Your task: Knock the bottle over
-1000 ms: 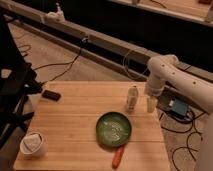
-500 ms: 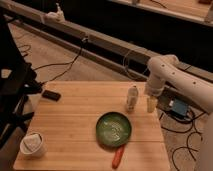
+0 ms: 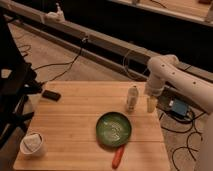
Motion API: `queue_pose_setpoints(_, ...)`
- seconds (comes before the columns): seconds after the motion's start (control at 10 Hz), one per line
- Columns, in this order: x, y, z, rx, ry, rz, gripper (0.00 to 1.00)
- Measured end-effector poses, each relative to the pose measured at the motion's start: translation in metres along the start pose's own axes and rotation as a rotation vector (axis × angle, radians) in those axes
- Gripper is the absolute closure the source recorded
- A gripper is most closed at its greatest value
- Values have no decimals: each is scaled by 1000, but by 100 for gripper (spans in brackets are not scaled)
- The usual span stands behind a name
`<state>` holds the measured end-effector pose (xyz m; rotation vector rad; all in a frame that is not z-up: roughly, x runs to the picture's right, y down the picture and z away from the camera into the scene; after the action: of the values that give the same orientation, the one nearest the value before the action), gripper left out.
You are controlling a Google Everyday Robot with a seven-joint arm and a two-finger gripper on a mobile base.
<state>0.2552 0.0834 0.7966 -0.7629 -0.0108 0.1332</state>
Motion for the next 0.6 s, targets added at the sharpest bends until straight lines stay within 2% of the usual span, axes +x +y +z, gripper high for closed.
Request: queue_pose_setpoints(0.6,0,0,0,0,0,0,92)
